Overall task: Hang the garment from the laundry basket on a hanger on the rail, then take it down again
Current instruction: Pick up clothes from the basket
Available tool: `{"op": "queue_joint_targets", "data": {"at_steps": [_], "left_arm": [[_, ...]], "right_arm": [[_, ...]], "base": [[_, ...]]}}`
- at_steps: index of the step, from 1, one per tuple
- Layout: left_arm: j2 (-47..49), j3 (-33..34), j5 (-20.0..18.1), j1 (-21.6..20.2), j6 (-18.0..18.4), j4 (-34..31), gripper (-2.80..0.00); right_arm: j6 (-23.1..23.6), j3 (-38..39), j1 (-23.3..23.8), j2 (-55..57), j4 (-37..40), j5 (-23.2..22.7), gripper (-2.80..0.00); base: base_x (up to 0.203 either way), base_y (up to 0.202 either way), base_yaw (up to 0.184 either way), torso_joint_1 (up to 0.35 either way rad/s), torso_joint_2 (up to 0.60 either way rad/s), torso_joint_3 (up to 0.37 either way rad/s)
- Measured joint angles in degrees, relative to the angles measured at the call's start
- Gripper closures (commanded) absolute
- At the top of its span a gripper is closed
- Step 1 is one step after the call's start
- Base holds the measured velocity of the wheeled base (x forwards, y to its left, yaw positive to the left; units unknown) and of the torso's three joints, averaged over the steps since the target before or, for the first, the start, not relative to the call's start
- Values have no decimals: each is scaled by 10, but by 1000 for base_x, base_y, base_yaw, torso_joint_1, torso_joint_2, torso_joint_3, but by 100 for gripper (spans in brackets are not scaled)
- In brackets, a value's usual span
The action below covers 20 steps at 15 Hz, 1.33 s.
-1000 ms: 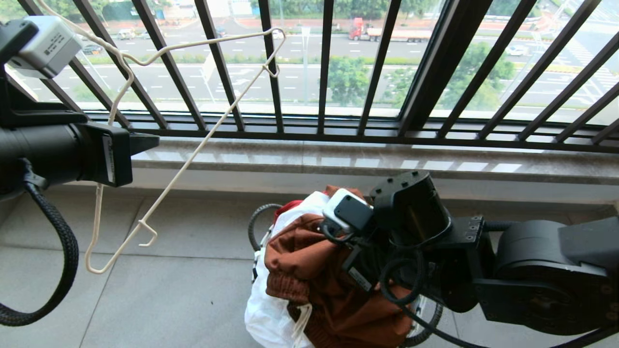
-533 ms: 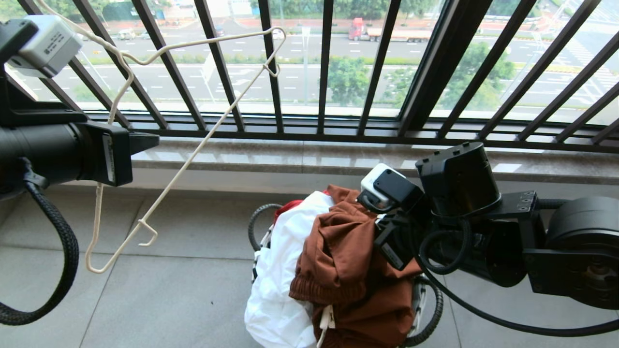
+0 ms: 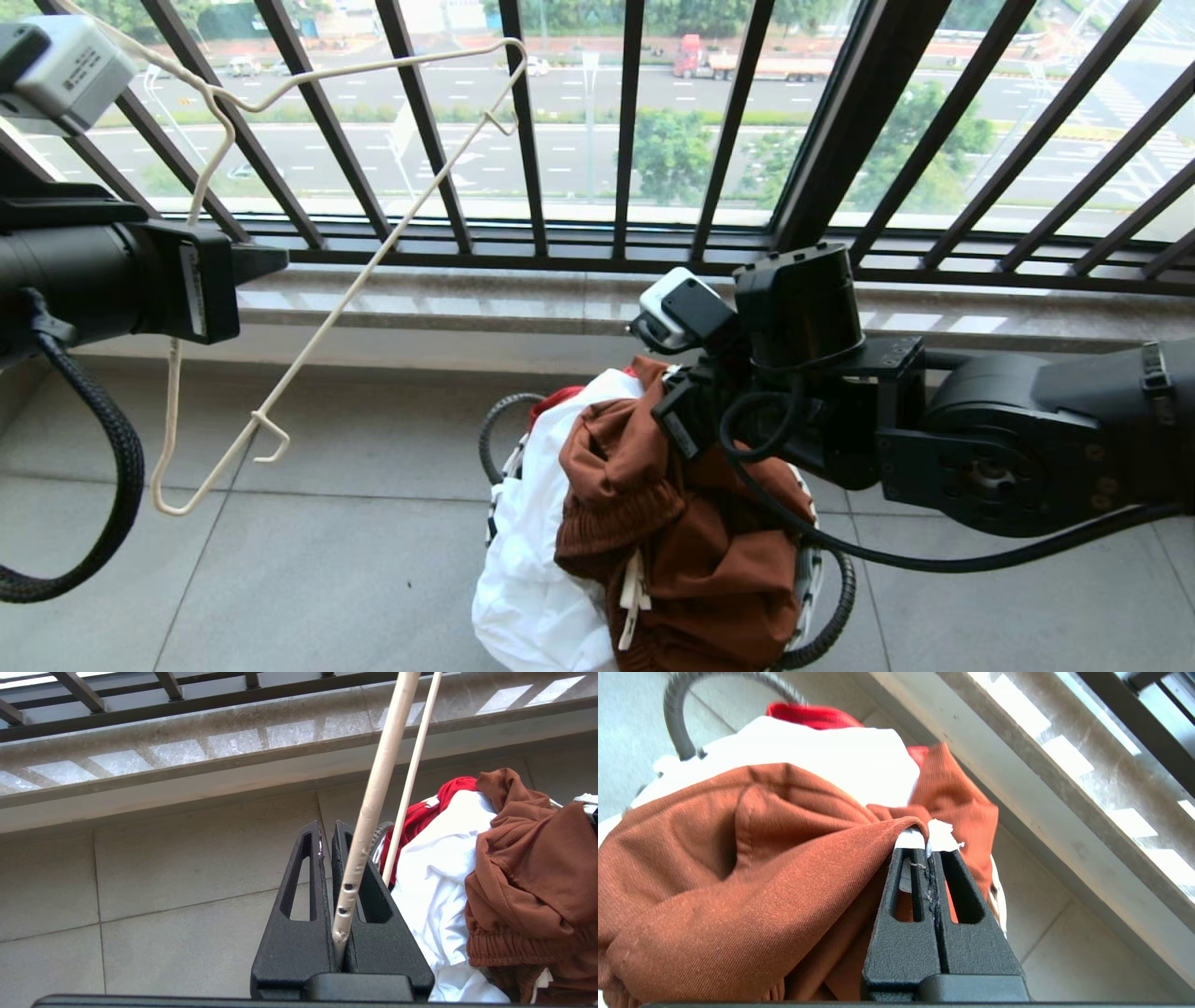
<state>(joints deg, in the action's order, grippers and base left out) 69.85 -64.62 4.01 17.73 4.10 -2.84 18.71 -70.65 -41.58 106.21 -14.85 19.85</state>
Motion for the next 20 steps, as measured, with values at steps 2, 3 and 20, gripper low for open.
{"op": "queue_joint_targets", "data": {"at_steps": [2,3,20], "left_arm": [[2,-3,0,-9,0,0,0],[3,-4,0,-10,1,0,0],[8,-6,0,-16,2,0,0]], "right_arm": [[-4,-27,0,25,-1,0,0],[-4,-33,0,34,-2,-1,0],[-38,-108,25,92,-7,8,-280]], "base": [[0,0,0,0,0,0],[0,0,0,0,0,0],[0,0,0,0,0,0]]}}
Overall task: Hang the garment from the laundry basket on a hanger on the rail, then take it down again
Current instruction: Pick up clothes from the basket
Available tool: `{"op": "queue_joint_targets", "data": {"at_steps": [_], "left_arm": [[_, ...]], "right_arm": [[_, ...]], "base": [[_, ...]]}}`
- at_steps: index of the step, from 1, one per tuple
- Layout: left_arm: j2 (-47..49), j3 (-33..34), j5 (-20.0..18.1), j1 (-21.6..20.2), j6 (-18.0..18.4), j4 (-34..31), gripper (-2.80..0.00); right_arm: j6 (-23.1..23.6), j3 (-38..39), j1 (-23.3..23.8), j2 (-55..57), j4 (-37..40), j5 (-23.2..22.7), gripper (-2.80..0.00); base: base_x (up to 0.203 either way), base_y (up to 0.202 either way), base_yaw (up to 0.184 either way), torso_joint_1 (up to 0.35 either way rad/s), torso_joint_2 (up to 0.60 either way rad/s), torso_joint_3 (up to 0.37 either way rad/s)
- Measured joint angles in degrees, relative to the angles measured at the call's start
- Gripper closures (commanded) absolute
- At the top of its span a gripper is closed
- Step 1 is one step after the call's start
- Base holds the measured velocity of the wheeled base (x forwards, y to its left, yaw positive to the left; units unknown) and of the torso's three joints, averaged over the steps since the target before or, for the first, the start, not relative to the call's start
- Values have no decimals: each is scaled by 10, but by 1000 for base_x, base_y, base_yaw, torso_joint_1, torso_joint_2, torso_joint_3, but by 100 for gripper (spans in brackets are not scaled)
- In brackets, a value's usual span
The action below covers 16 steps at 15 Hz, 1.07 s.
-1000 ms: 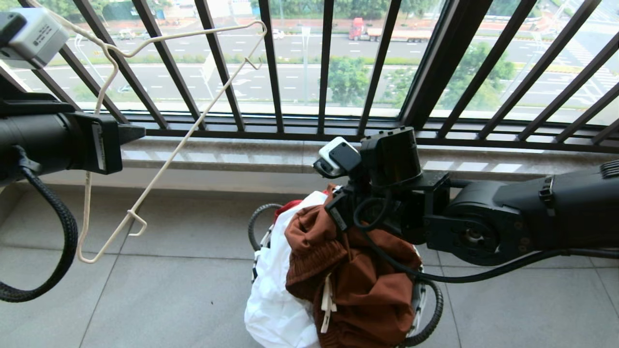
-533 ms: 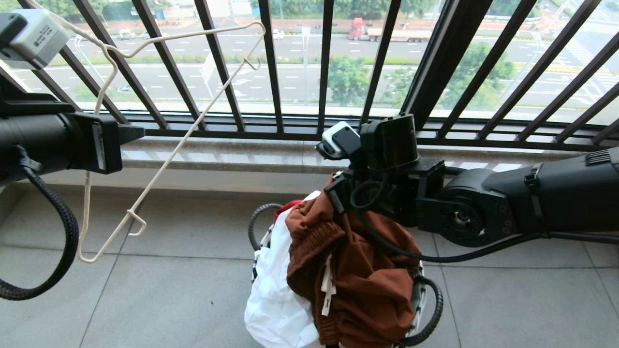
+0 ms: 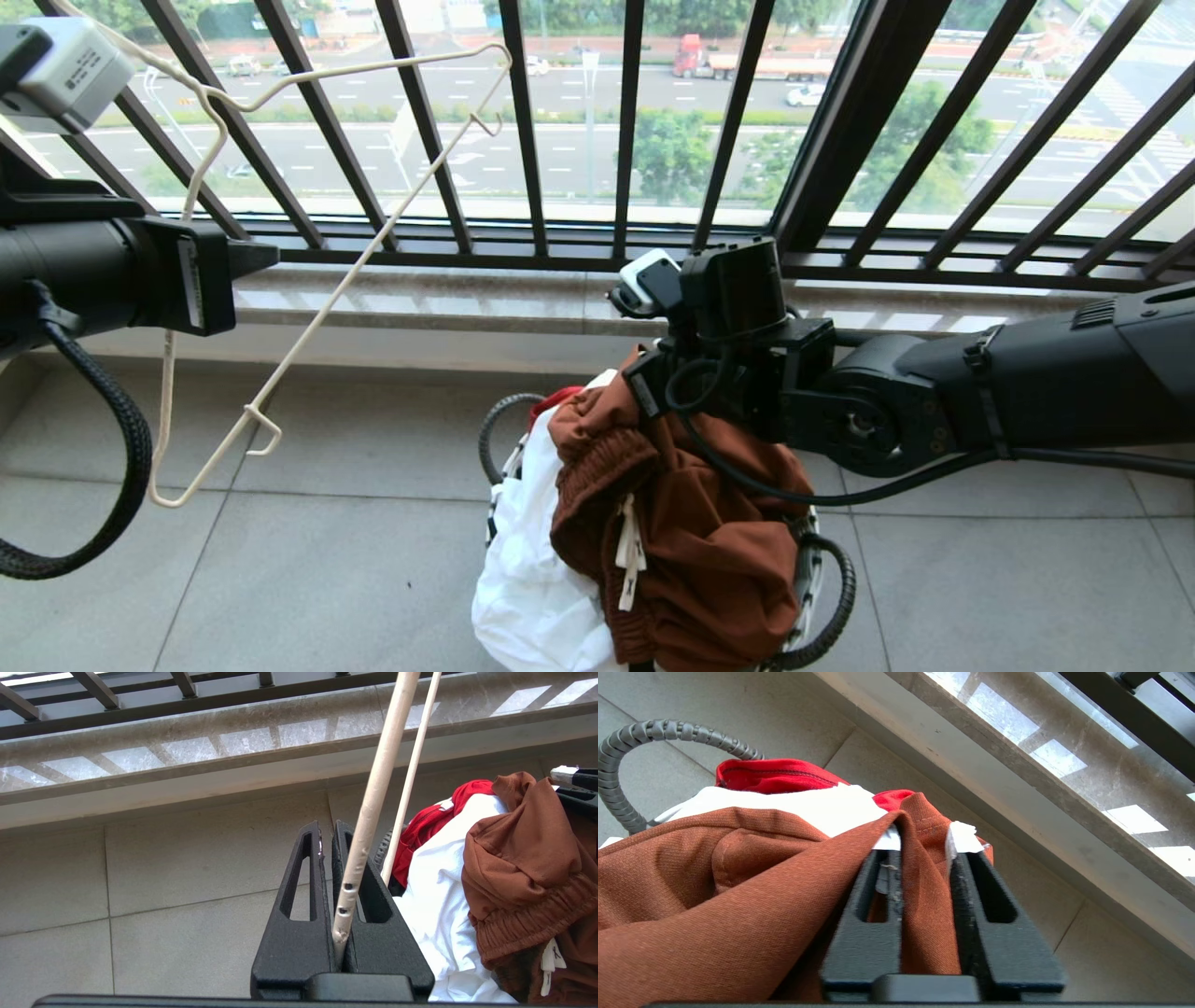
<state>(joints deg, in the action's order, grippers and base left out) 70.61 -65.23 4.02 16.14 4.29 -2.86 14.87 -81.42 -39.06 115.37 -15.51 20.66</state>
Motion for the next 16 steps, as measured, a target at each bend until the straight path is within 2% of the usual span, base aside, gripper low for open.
{"op": "queue_joint_targets", "data": {"at_steps": [5,9,16], "left_arm": [[-1,0,0,0,0,0,0],[-1,1,0,0,0,0,0],[-1,2,0,0,0,0,0]], "right_arm": [[2,24,-6,-46,37,0,-280],[2,73,-15,-110,56,8,-280],[-14,177,-64,-178,67,9,-280]], "base": [[0,0,0,0,0,0],[0,0,0,0,0,0],[0,0,0,0,0,0]]}}
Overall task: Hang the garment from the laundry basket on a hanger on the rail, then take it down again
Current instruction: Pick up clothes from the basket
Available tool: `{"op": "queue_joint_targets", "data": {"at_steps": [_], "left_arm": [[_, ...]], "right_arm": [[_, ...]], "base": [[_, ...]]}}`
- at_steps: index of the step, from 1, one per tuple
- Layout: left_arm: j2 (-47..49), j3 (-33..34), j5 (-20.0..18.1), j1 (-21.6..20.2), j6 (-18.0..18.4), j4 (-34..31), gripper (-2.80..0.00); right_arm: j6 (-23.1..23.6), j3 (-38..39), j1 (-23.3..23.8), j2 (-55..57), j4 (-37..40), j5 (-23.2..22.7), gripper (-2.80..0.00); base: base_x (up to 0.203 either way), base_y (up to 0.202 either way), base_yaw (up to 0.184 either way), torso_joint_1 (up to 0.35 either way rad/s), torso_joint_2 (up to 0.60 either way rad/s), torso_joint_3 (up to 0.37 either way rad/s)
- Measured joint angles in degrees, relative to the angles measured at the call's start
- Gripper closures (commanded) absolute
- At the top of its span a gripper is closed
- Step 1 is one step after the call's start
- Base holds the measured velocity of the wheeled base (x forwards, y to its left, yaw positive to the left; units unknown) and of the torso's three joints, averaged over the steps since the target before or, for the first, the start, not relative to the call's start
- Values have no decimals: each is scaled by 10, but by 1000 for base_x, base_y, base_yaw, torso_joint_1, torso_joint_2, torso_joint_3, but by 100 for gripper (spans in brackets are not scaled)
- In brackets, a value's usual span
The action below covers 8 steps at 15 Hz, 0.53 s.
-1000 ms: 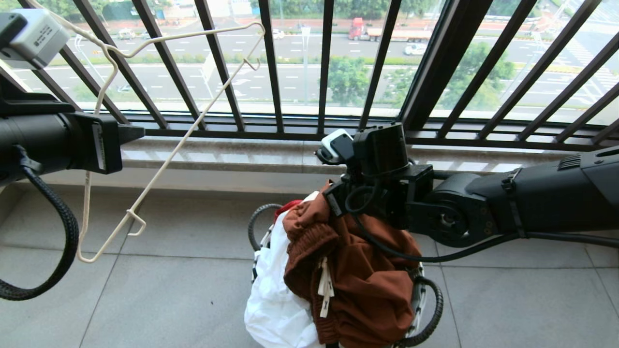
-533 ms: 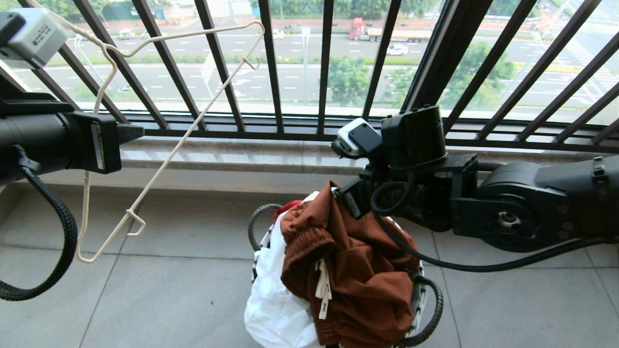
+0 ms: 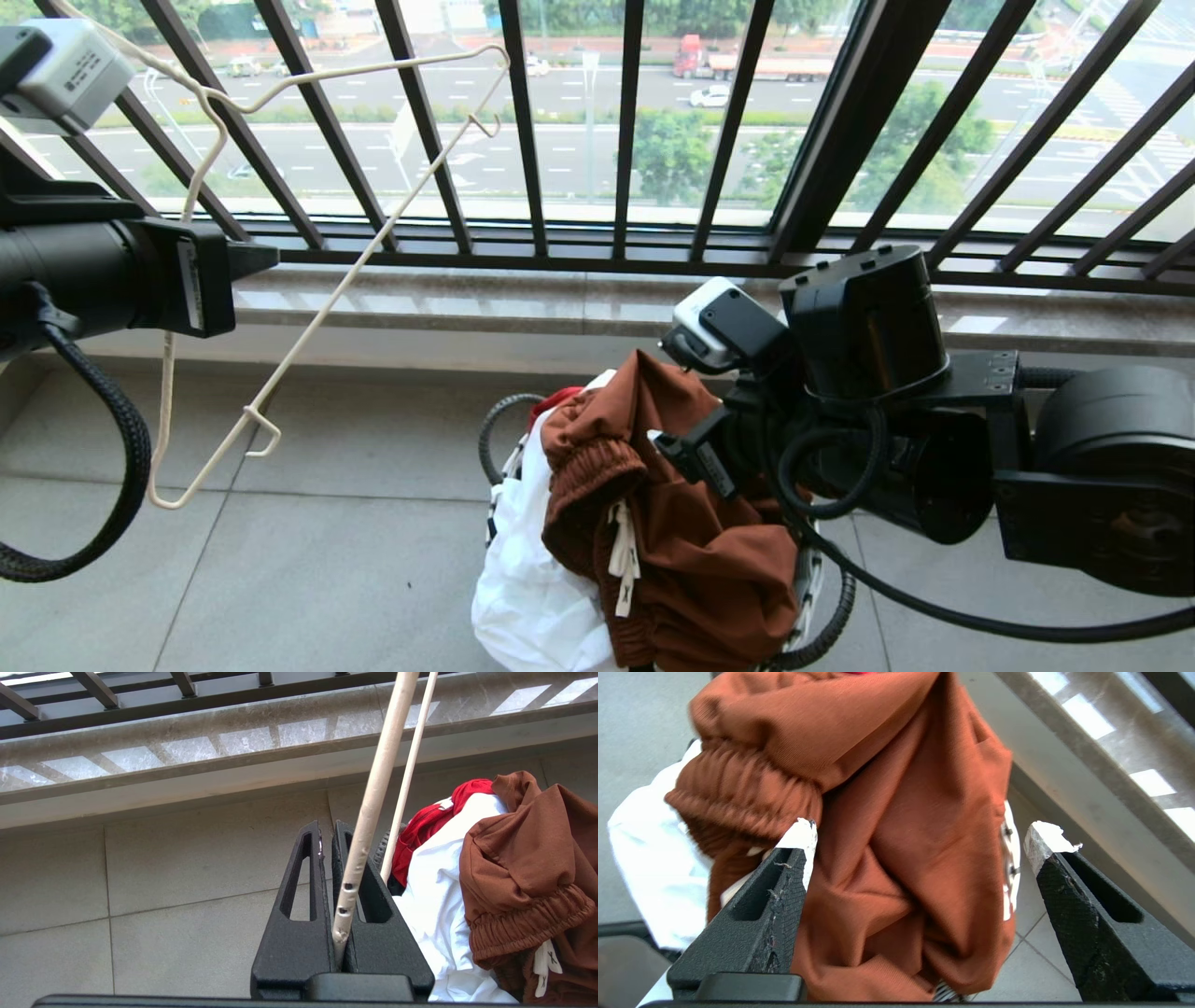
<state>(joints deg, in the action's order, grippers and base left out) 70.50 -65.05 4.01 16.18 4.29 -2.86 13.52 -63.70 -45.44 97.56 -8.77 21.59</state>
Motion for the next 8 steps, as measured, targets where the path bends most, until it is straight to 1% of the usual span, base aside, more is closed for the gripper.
{"op": "queue_joint_targets", "data": {"at_steps": [5,7,8], "left_arm": [[0,0,0,0,0,0,0],[0,0,0,0,0,0,0],[-1,0,0,0,0,0,0]], "right_arm": [[-12,47,-38,-8,-4,-1,-280],[-11,63,-48,1,-33,6,-280],[-10,71,-51,10,-58,16,-280]], "base": [[0,0,0,0,0,0],[0,0,0,0,0,0],[0,0,0,0,0,0]]}}
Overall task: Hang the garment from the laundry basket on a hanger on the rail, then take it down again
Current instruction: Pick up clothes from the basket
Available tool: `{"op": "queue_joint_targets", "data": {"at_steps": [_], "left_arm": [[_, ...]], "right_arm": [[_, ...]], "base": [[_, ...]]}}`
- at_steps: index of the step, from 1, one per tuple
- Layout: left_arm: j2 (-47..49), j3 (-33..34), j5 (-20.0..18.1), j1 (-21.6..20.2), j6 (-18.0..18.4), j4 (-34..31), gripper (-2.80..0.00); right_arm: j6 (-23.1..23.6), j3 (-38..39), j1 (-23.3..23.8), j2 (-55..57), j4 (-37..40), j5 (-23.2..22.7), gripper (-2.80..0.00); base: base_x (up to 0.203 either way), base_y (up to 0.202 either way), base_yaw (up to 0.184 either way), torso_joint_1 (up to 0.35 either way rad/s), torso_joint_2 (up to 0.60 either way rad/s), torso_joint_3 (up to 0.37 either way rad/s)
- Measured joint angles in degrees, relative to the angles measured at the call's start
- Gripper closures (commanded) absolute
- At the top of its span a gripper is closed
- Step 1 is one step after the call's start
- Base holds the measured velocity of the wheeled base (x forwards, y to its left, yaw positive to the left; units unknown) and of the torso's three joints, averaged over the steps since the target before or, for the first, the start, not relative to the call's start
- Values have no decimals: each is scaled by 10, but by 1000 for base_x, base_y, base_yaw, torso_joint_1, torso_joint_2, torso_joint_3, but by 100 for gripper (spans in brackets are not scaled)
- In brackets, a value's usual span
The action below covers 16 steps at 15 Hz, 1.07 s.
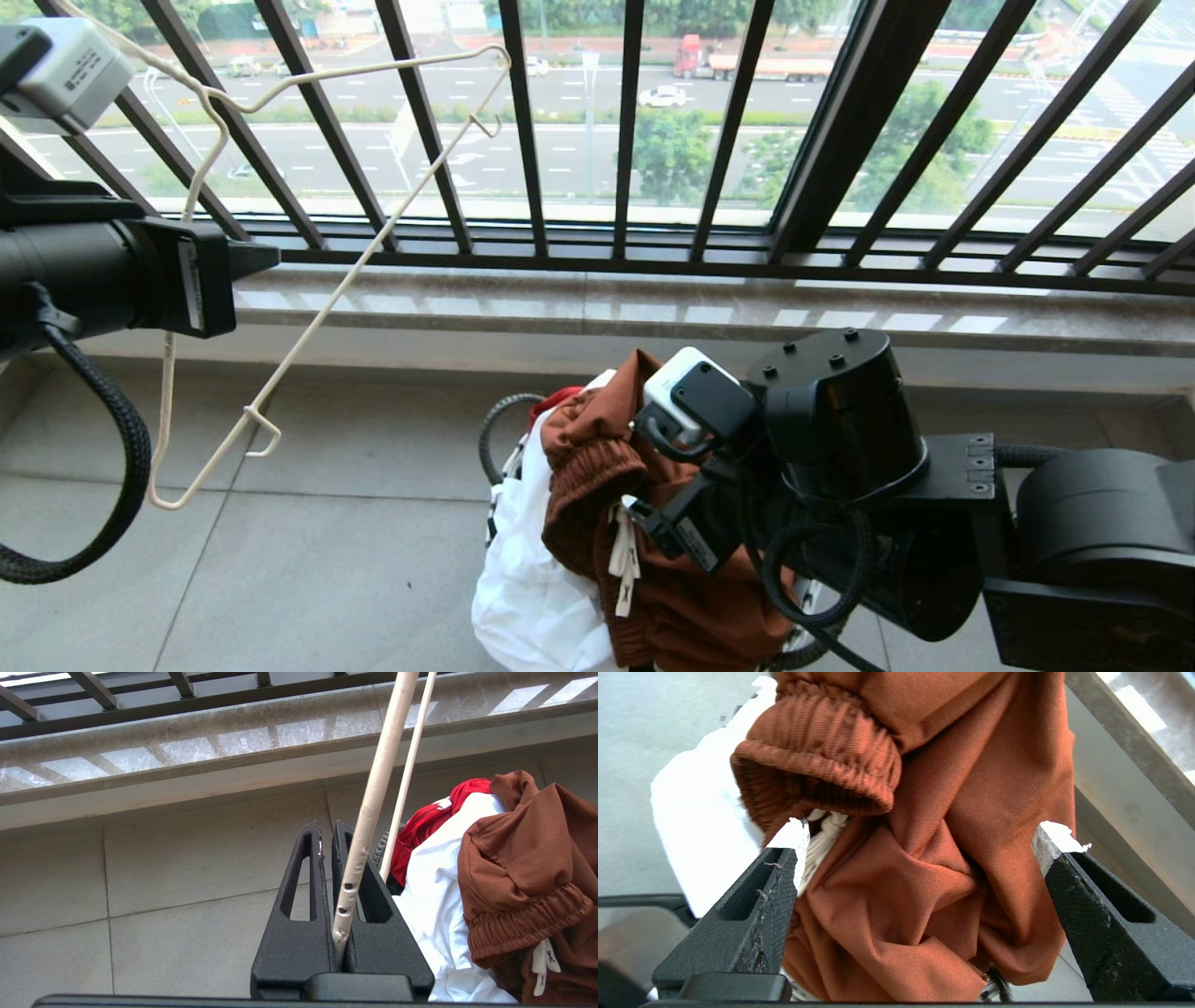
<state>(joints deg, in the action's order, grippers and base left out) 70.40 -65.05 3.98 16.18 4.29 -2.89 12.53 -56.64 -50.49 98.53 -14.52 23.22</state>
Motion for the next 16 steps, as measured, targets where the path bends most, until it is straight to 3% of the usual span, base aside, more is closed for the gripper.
{"op": "queue_joint_targets", "data": {"at_steps": [16], "left_arm": [[-3,0,0,0,0,0,0]], "right_arm": [[85,15,-4,113,-258,70,-280]], "base": [[0,0,0,0,0,0]]}}
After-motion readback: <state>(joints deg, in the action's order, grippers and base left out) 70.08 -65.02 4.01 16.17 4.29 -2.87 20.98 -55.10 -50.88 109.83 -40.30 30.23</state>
